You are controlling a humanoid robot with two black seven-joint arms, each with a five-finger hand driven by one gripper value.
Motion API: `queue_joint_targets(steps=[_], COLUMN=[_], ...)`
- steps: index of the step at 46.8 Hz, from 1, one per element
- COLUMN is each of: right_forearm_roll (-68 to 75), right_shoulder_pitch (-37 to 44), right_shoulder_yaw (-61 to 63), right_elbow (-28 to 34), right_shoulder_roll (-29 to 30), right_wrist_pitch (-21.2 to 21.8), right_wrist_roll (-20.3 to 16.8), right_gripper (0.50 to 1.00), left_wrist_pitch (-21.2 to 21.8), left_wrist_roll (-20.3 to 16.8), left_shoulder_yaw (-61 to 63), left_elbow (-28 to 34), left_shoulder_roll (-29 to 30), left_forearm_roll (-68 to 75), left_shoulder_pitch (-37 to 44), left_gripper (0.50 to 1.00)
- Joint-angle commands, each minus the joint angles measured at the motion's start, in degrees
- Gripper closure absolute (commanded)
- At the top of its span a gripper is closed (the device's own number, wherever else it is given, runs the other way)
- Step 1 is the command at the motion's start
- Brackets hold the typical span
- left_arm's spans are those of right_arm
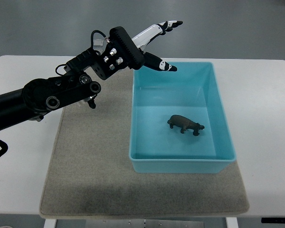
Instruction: Place brown hippo in blue box with left hand
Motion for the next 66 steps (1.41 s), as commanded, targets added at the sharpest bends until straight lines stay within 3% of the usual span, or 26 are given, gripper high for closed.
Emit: queue_joint_targets(steps=[1,8,25,33,43,66], right_forearm_roll=[0.00,0.00,0.00,0.00,0.00,0.00], right_shoulder_pitch=[0.00,0.00,0.00,0.00,0.00,0.00], right_shoulder_yaw=[0.00,0.00,0.00,0.00,0.00,0.00], right_elbow=[0.00,0.00,0.00,0.00,0.00,0.00], right_shoulder_roll=[0.00,0.00,0.00,0.00,0.00,0.00], right_wrist_pitch=[-0.01,-0.01,0.08,0.08,0.08,-0.01], right_wrist_roll=[0.00,0.00,0.00,0.00,0.00,0.00], right_gripper=[0.564,0.564,0.564,0.564,0.564,0.564], left_wrist_pitch=[0.48,2.77,1.72,1.19,-4.52,-5.40], left_wrist_roll=[0.03,-0.84,-3.48,-3.48,-3.48,-3.48], left_shoulder_yaw=[-0.21,-0.47,-9.52,-17.34,-26.48,-35.80], left_elbow=[0.92,3.65,5.93,6.90,7.17,8.57], left_shoulder_roll=[0.29,0.29,0.37,0.37,0.37,0.64], left_forearm_roll=[-4.80,-14.90,-33.98,-36.45,-39.52,-39.70], left_shoulder_pitch=[0.08,0.16,4.82,8.95,14.84,22.13], left_gripper=[0.504,0.504,0.504,0.501,0.501,0.501])
